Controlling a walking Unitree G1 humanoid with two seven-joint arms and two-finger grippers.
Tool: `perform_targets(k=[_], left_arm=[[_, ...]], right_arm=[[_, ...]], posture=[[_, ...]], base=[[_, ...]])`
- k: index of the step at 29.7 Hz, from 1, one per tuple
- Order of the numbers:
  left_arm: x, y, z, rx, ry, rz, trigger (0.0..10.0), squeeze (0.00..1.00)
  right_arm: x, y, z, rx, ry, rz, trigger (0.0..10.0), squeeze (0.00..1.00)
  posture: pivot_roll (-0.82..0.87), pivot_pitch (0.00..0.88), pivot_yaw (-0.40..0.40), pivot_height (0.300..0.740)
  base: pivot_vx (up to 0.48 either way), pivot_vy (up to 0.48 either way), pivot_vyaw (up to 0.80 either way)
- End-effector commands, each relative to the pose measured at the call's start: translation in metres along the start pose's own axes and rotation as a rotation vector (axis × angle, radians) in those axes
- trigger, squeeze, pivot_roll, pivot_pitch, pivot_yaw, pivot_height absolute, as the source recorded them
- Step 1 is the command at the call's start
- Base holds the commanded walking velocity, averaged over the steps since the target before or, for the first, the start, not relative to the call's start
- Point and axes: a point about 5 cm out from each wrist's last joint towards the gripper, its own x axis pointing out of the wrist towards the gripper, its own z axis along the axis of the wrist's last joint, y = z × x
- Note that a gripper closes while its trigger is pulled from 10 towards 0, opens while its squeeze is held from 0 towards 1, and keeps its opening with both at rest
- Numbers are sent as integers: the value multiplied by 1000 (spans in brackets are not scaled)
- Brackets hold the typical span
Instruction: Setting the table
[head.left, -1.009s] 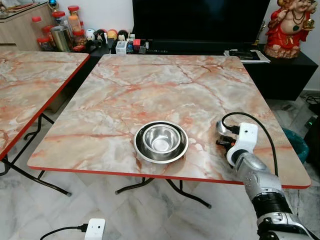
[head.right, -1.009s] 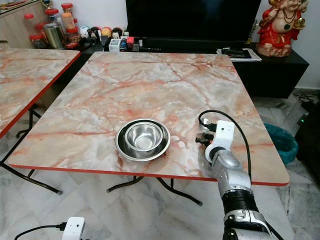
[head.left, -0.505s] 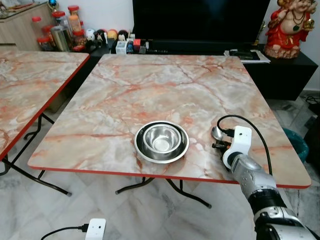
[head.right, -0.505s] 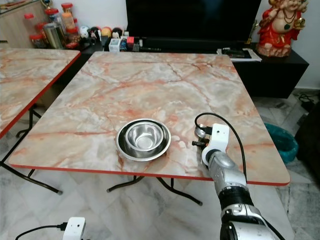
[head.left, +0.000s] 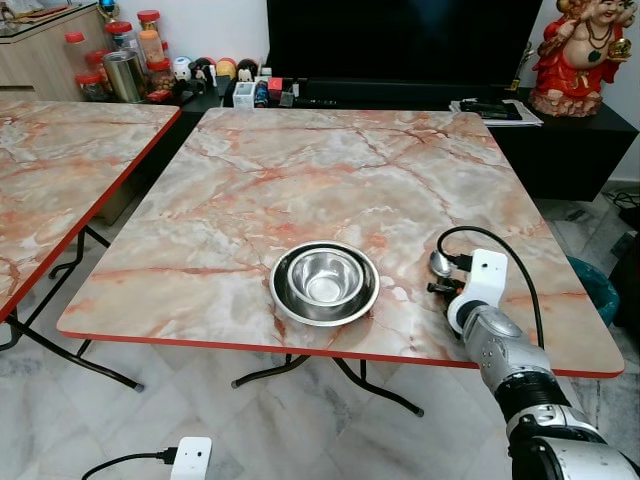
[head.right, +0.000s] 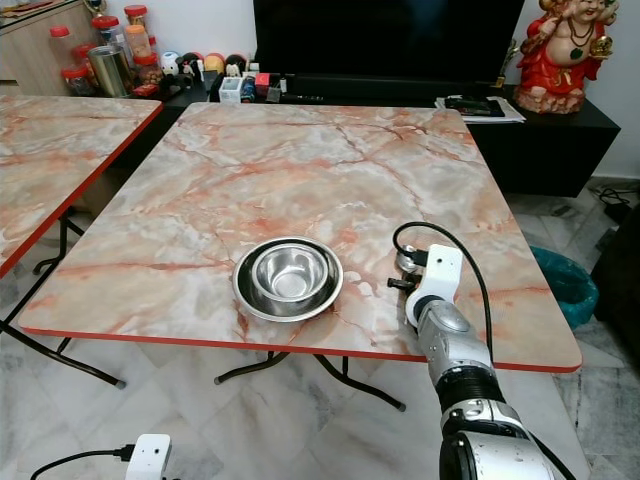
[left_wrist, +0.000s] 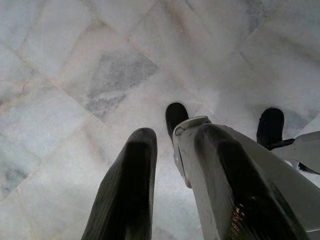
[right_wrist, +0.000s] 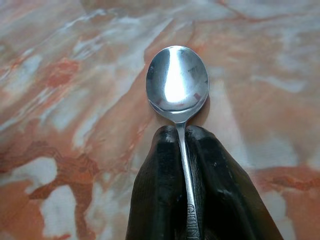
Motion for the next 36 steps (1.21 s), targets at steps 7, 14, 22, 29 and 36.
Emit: perform_targets(k=[7, 14, 22, 29, 36], left_arm=[[0, 1, -2, -28, 7, 11, 10000, 0], [0, 1, -3, -29, 10, 12, 10000, 0], [0, 2, -3, -26, 13, 14, 10000, 0], [-1, 3, -2, -4, 11, 16, 10000, 0], [-1, 3, -3, -3, 10, 11, 10000, 0]], right_arm=[[2, 0, 12, 14, -49, -9, 10000, 0], [2, 0, 16, 21, -71, -3, 10000, 0], [2, 0, 14, 25, -67, -9, 10000, 0], [2, 0, 13, 29, -65, -12, 10000, 0], [1, -4, 13, 33, -68, -25, 10000, 0]], posture=[[4, 21, -16, 736], [4, 21, -16, 736], [5, 23, -15, 736], [8, 19, -10, 736], [7, 4, -1, 736]], base=[[0, 0, 0], [0, 216, 0], [0, 373, 0], [0, 125, 0], [0, 0, 0]])
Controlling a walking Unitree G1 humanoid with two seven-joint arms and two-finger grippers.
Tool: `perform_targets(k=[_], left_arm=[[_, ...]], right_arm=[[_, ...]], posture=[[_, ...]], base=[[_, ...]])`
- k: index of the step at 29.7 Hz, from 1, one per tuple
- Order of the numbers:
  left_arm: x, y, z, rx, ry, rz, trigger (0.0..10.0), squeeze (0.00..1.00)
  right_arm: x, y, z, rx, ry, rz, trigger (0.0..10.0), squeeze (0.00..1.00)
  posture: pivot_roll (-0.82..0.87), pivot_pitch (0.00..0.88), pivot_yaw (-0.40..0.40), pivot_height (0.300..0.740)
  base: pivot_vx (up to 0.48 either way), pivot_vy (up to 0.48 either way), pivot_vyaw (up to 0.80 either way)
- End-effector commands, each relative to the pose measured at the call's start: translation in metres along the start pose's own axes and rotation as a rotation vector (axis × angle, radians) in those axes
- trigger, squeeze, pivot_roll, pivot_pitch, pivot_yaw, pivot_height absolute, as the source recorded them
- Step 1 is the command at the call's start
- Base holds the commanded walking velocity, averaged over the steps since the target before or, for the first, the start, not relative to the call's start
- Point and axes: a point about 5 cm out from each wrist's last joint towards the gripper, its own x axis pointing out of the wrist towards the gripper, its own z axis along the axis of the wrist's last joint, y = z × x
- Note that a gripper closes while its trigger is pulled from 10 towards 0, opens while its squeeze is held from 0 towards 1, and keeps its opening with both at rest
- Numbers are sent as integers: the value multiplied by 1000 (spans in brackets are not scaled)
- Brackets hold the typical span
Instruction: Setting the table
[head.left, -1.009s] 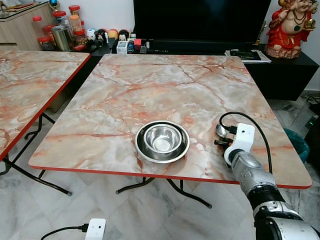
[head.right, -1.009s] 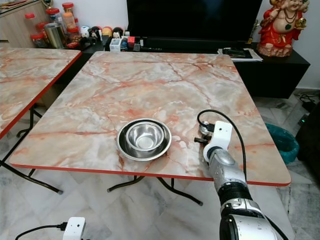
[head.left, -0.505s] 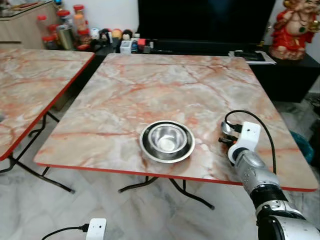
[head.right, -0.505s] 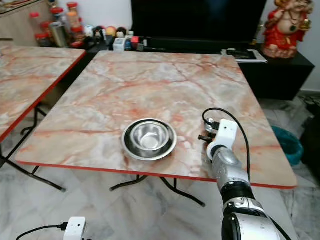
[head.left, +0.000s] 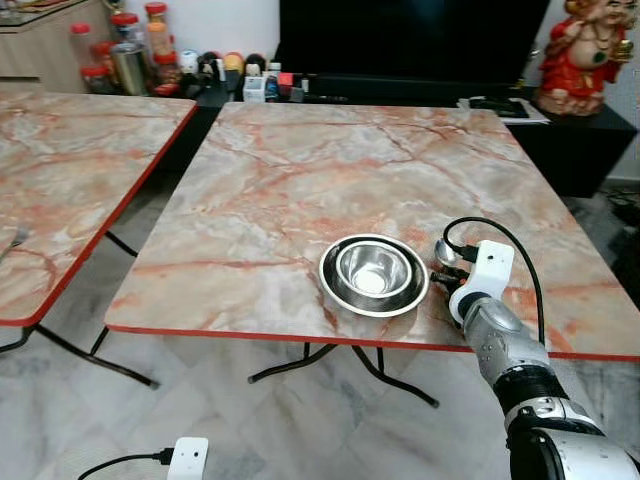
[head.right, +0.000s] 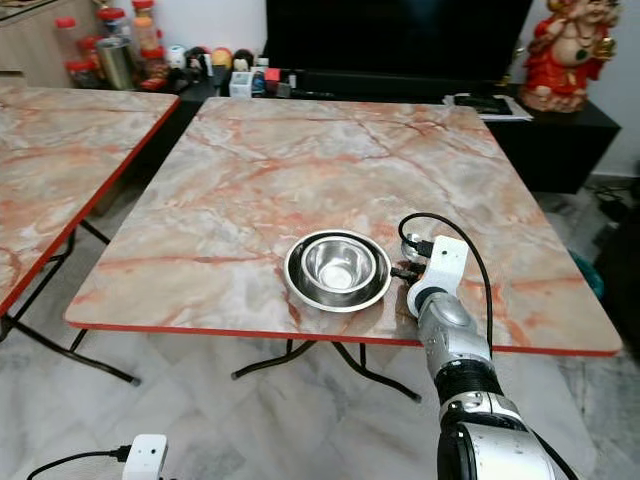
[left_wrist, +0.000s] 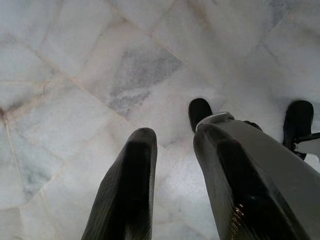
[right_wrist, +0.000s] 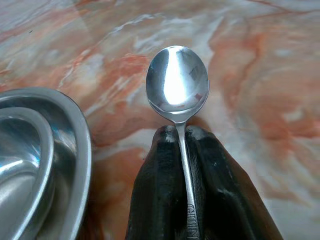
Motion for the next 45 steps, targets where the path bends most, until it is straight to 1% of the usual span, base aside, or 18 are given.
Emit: perform_targets(k=[1, 19, 23, 30, 45], left_arm=[[0, 0, -2, 5, 8, -3, 10000, 0], [-1, 6, 0, 33, -11, 11, 10000, 0], [-1, 6, 0, 27, -16, 12, 10000, 0], [-1, 4, -1, 10, -10, 9, 10000, 0], [-1, 4, -2, 20, -12, 8, 10000, 0]], right_arm=[[0, -5, 3, 7, -13, -22, 10000, 0], [0, -4, 0, 27, -31, -27, 10000, 0], [0, -3, 1, 28, -43, -17, 10000, 0], [-1, -5, 1, 21, -44, -15, 10000, 0], [-1, -5, 1, 16, -52, -10, 10000, 0]], posture=[[6, 0, 5, 736], [15, 0, 29, 736], [14, 0, 27, 736], [13, 0, 18, 736], [15, 0, 15, 736]], base=[[0, 0, 0], [0, 0, 0], [0, 0, 0], [0, 0, 0], [0, 0, 0]])
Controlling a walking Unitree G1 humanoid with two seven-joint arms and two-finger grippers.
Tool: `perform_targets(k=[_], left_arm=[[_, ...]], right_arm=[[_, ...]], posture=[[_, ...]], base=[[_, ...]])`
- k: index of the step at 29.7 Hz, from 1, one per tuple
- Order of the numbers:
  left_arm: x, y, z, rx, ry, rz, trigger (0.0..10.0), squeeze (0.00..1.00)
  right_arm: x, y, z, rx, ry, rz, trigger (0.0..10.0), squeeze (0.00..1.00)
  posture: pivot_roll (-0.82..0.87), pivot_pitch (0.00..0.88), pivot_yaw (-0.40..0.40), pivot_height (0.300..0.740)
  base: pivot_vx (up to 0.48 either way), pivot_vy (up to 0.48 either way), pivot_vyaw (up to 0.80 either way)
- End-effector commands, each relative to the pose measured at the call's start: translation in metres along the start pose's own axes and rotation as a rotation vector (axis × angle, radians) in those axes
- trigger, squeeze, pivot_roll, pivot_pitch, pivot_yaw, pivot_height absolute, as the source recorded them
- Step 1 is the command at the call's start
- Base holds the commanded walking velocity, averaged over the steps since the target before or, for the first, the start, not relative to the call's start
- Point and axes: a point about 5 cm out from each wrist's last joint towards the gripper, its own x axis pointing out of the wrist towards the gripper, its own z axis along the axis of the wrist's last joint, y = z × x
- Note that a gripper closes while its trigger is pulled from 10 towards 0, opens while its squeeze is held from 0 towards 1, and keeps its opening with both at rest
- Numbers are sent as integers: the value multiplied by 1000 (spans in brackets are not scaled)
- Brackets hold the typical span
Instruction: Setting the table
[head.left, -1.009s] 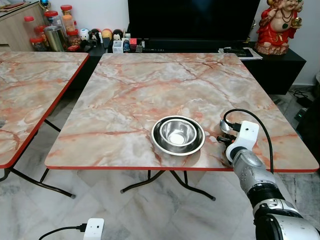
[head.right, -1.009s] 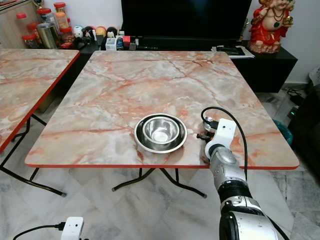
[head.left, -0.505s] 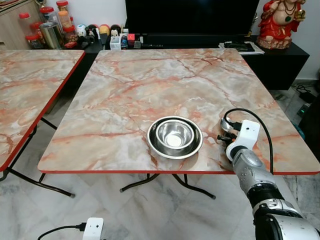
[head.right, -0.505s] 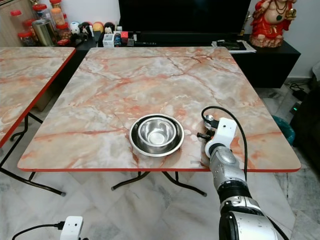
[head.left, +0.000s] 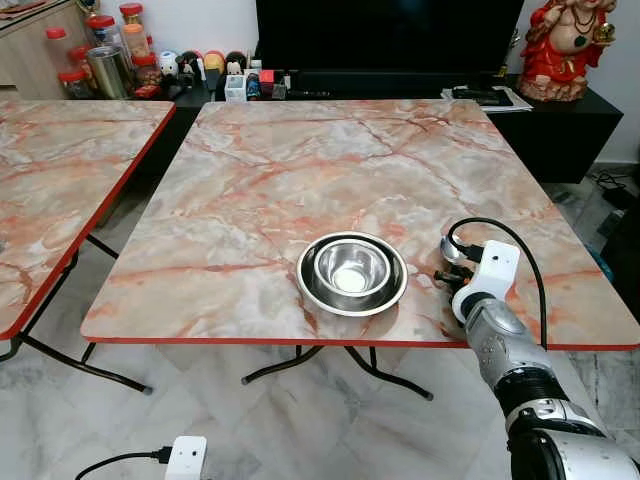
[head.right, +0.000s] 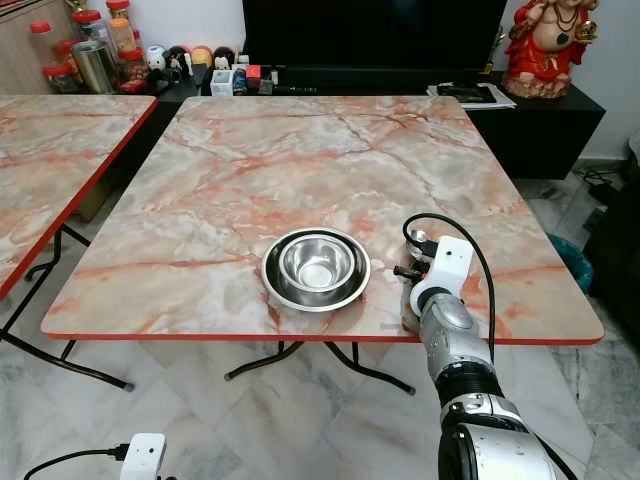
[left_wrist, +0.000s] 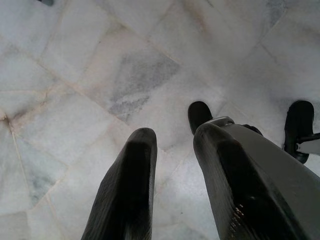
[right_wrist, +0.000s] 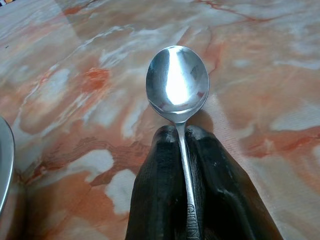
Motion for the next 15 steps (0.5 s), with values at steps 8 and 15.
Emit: perform_targets(k=[8, 15], left_arm=[[-1, 1, -4, 16, 6, 1, 10000, 0], [-1, 2, -4, 8, 9, 4, 10000, 0]], right_arm=[[-1, -3, -2, 8, -5, -7, 10000, 0], [-1, -6, -1, 10, -1, -18, 10000, 0]], posture=[[13, 0, 17, 736], [14, 0, 17, 736]], base=[[0, 0, 0], [0, 0, 0]])
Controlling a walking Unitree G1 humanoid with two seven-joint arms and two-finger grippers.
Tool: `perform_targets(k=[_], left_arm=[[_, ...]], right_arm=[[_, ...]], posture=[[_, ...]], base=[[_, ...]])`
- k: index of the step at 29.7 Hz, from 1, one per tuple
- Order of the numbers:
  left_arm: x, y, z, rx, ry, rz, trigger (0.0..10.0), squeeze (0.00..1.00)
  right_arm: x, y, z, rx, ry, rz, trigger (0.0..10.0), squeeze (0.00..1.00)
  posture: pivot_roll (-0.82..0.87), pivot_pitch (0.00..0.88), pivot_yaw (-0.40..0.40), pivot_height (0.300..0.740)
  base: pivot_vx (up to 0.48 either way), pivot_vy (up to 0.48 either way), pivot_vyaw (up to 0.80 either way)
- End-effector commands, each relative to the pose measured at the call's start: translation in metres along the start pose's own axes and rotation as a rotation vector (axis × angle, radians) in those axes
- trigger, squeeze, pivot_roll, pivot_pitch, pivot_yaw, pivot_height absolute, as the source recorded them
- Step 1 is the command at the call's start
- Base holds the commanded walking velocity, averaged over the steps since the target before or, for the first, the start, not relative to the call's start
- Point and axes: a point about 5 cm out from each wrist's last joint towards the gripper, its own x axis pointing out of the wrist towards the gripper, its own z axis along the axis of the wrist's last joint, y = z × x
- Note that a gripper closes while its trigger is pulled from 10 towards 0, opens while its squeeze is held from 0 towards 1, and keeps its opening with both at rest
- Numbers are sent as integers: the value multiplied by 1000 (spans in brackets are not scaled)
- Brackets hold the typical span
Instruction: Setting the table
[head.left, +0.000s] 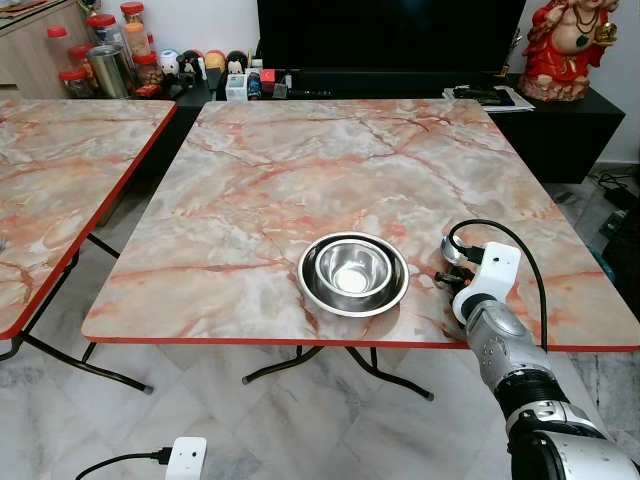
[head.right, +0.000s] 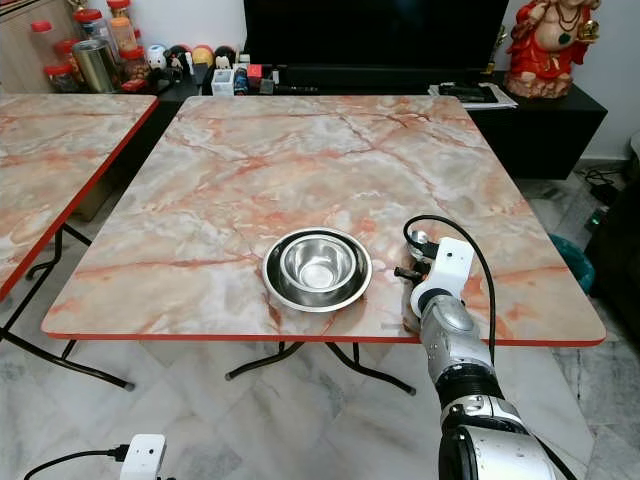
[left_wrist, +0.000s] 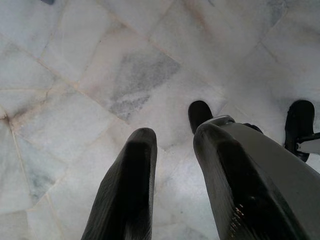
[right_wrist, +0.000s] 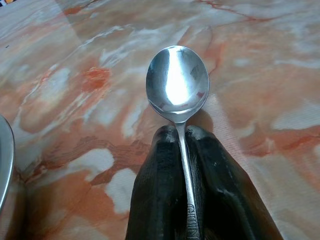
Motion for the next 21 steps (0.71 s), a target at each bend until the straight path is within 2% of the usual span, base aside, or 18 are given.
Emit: perform_targets(k=[1, 12, 21], left_arm=[[-1, 2, -3, 8, 7, 4, 10000, 0], [0, 1, -2, 0, 8, 8, 10000, 0], [0, 0, -1, -3, 7, 8, 10000, 0]], right_arm=[[0, -5, 2, 12, 5, -16, 10000, 0], [4, 1, 11, 13, 18, -16, 10000, 0], [5, 4, 10, 21, 34, -11, 10000, 0]], posture=[[14, 0, 15, 736], [19, 0, 10, 736], [18, 0, 8, 736]], base=[[0, 0, 0], [0, 0, 0], [0, 0, 0]])
